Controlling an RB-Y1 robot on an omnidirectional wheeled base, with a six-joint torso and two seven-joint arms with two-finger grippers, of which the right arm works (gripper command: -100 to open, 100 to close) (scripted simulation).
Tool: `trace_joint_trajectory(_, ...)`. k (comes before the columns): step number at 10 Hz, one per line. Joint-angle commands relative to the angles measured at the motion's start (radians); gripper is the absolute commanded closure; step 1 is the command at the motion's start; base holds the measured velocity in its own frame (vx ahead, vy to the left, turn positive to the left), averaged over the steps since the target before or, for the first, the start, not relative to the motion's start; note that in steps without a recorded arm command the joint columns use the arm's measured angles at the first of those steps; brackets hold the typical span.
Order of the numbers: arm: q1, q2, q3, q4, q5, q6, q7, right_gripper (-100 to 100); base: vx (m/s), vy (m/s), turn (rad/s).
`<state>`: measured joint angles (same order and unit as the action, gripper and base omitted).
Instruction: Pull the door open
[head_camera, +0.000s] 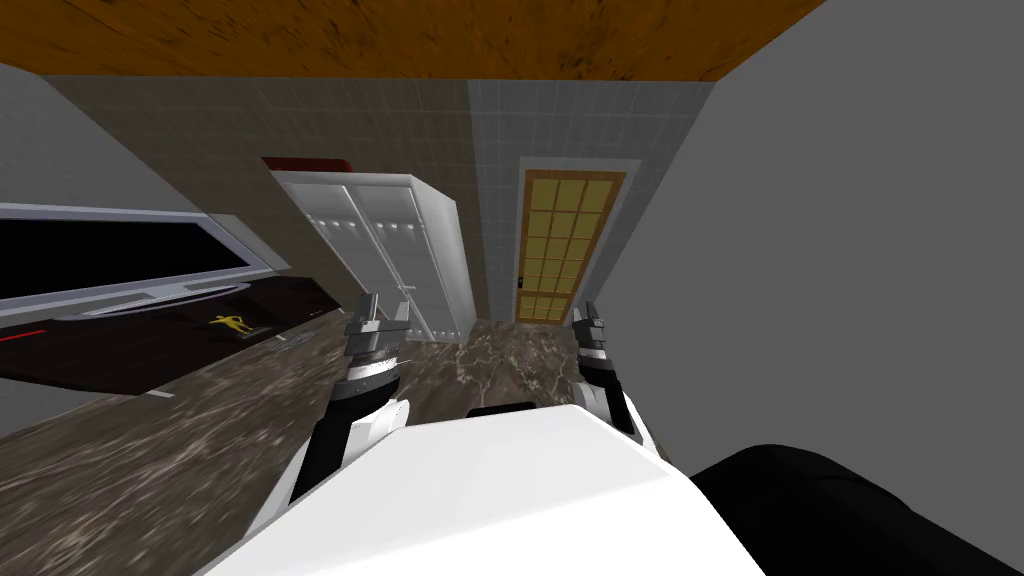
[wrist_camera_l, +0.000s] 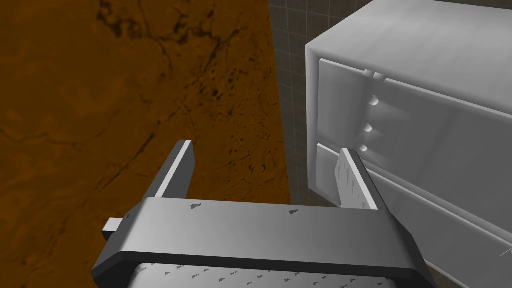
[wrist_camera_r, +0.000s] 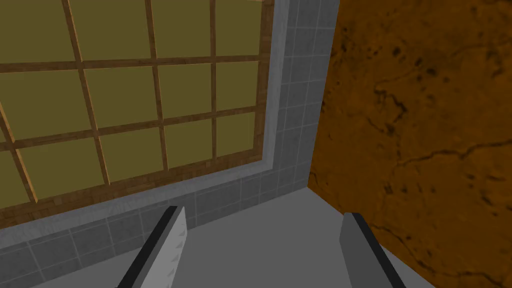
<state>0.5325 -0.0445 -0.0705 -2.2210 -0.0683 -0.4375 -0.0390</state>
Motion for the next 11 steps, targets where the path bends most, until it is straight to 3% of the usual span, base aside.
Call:
trace_joint_trajectory(1, -0.013, -0.006, 0.001, 0.037, -0.017, -0.012, -0.029, -100, 0.077, -0.010, 0.080)
trace_joint_trajectory(11, -0.090, -0.031, 0.009, 0.251, -0.117, -0.078, -0.196, -100, 0.130, -0.011, 0.068)
